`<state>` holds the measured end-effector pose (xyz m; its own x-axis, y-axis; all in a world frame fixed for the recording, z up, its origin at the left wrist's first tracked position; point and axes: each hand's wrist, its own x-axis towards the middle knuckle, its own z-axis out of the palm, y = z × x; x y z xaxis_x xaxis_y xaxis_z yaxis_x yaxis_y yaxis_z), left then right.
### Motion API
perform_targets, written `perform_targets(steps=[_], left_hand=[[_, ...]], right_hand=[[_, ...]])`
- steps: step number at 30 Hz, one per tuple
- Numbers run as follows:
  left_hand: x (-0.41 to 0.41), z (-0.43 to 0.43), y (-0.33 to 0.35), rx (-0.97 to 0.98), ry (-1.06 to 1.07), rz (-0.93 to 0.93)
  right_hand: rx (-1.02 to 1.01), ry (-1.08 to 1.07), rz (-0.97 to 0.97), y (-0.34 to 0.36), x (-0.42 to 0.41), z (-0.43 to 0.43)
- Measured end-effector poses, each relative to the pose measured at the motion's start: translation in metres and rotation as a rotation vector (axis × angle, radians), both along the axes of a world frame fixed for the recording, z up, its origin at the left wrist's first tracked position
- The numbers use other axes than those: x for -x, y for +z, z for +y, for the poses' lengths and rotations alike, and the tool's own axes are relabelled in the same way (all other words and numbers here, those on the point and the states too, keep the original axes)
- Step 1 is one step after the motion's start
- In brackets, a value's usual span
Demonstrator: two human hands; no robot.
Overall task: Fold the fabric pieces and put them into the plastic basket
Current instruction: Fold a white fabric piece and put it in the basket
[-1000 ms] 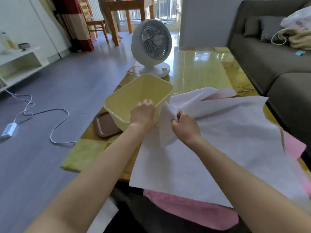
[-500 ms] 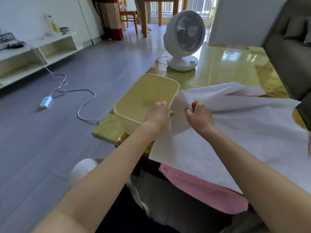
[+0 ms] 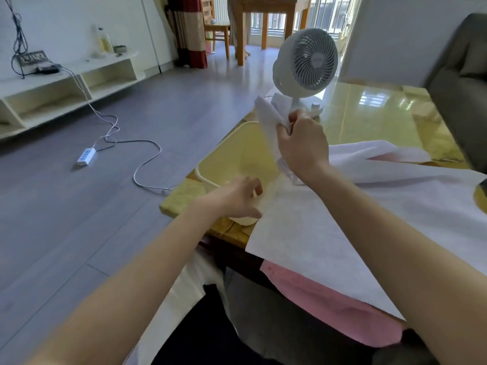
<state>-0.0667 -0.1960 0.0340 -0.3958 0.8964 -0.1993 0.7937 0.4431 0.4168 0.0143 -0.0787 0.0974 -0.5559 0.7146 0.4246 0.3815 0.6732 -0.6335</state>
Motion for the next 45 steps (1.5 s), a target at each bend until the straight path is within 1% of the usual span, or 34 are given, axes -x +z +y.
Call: perform_targets(steps=[2, 5, 8, 10, 14, 16, 19, 22, 24, 26, 28, 30, 33, 35, 37, 39, 40, 42, 45], left_hand=[[0.006, -0.003, -0.005, -0.048, 0.000, -0.016], [0.005, -0.003, -0.007, -0.236, 0.071, 0.050], [0.001, -0.002, -0.015, -0.428, 0.112, 0.225], [-0.002, -0.003, -0.022, -0.487, 0.097, 0.339], [0.002, -0.011, -0.033, -0.549, -0.034, 0.426], [0.006, -0.016, -0.036, -0.576, -0.053, 0.444], [0.009, -0.018, -0.040, -0.580, -0.072, 0.468], [0.008, -0.014, -0.041, -0.618, -0.073, 0.471], [0.005, -0.009, -0.040, -0.635, -0.068, 0.470], [0.002, -0.004, -0.040, -0.642, -0.066, 0.466], [0.001, 0.001, -0.039, -0.641, -0.038, 0.454], [0.001, 0.004, -0.039, -0.648, 0.019, 0.427], [-0.001, 0.012, -0.039, -0.623, 0.103, 0.411], [-0.001, 0.022, -0.038, -0.634, 0.117, 0.456], [-0.002, 0.033, -0.037, -0.580, 0.112, 0.587], [-0.007, 0.041, -0.037, -0.509, 0.181, 0.735], [-0.011, 0.044, -0.040, -0.520, 0.200, 0.752], [-0.023, 0.050, -0.046, -0.560, 0.180, 0.717], [-0.048, 0.056, -0.063, -0.571, 0.053, 0.683]], right_hand=[[0.004, 0.030, 0.031, -0.002, 0.011, -0.008], [-0.010, 0.080, 0.066, -0.003, 0.023, -0.018], [0.092, 0.110, 0.066, -0.009, 0.031, -0.021], [0.140, 0.105, 0.022, -0.018, 0.033, -0.017], [0.209, 0.069, -0.162, -0.036, 0.035, -0.006], [0.256, 0.075, -0.228, -0.042, 0.037, -0.002], [0.323, 0.083, -0.277, -0.048, 0.042, -0.003], [0.336, 0.133, -0.334, -0.052, 0.046, -0.005], [0.274, 0.145, -0.421, -0.052, 0.045, -0.006], [0.166, 0.104, -0.504, -0.051, 0.044, -0.001], [0.087, 0.079, -0.529, -0.053, 0.041, 0.008], [0.077, 0.076, -0.490, -0.059, 0.035, 0.017], [0.120, 0.098, -0.310, -0.064, 0.021, 0.022], [0.132, 0.081, -0.200, -0.066, 0.007, 0.020], [0.129, 0.052, -0.179, -0.073, -0.012, 0.020], [0.121, 0.043, -0.235, -0.088, -0.036, 0.021], [0.123, 0.031, -0.271, -0.097, -0.049, 0.023], [0.145, -0.007, -0.354, -0.117, -0.071, 0.026], [0.199, -0.034, -0.464, -0.142, -0.098, 0.027]])
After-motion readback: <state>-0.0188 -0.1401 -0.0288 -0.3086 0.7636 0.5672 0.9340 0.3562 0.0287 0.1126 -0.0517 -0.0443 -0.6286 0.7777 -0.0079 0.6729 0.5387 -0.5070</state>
